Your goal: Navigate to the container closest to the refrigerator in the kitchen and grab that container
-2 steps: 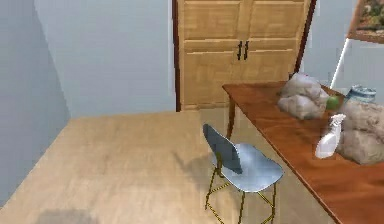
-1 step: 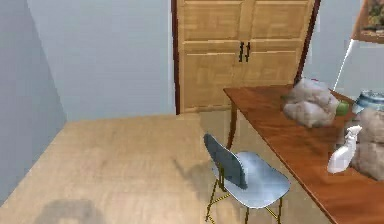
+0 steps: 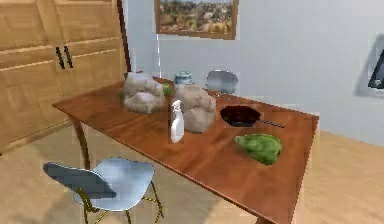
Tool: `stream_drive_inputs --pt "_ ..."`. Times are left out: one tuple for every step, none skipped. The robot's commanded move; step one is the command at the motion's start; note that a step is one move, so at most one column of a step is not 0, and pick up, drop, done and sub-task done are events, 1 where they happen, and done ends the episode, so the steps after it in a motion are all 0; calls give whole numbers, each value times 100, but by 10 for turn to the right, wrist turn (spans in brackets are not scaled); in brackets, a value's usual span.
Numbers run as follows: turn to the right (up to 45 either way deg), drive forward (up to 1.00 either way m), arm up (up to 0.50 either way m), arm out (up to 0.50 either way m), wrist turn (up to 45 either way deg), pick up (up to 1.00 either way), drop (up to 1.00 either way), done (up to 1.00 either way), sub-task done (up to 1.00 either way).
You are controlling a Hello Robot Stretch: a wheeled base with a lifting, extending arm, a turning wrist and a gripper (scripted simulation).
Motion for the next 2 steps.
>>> stream_drive_inputs --pt "450 0 0 0 0 0 0 0 0" --pt "450 0 0 0 0 0 0 0 0"
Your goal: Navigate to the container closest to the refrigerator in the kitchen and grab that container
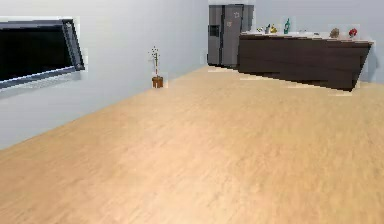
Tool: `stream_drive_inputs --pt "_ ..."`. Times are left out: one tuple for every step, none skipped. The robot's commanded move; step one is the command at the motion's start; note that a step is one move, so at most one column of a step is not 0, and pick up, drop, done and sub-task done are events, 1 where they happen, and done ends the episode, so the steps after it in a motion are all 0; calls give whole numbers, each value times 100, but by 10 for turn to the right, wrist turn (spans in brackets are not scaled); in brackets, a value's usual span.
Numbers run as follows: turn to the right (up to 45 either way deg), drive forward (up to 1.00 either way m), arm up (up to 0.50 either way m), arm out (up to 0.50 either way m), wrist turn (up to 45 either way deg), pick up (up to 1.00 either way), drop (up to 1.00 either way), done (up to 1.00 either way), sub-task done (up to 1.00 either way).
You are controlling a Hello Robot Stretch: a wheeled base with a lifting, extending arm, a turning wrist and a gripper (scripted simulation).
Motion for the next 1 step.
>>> stream_drive_inputs --pt "270 0 0 0 0 0 0 0 0"
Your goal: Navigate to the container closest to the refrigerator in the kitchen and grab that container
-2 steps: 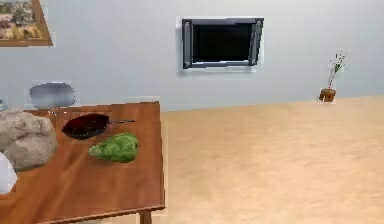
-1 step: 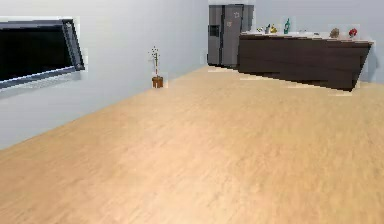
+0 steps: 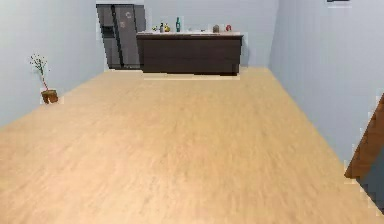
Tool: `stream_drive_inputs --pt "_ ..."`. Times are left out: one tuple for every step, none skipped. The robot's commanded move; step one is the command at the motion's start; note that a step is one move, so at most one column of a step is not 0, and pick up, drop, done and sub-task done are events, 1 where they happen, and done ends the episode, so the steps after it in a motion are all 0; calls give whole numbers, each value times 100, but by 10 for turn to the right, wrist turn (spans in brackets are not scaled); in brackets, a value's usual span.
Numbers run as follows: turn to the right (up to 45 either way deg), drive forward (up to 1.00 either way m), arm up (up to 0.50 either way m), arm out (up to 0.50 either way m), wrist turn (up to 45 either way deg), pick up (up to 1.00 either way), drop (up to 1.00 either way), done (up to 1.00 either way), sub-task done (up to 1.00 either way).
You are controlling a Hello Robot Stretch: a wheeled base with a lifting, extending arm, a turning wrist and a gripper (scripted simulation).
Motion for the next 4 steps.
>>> stream_drive_inputs --pt "0 100 0 0 0 0 0 0 0" --pt "0 100 0 0 0 0 0 0 0" --pt "0 100 0 0 0 0 0 0 0" --pt "30 0 0 0 0 0 0 0 0"
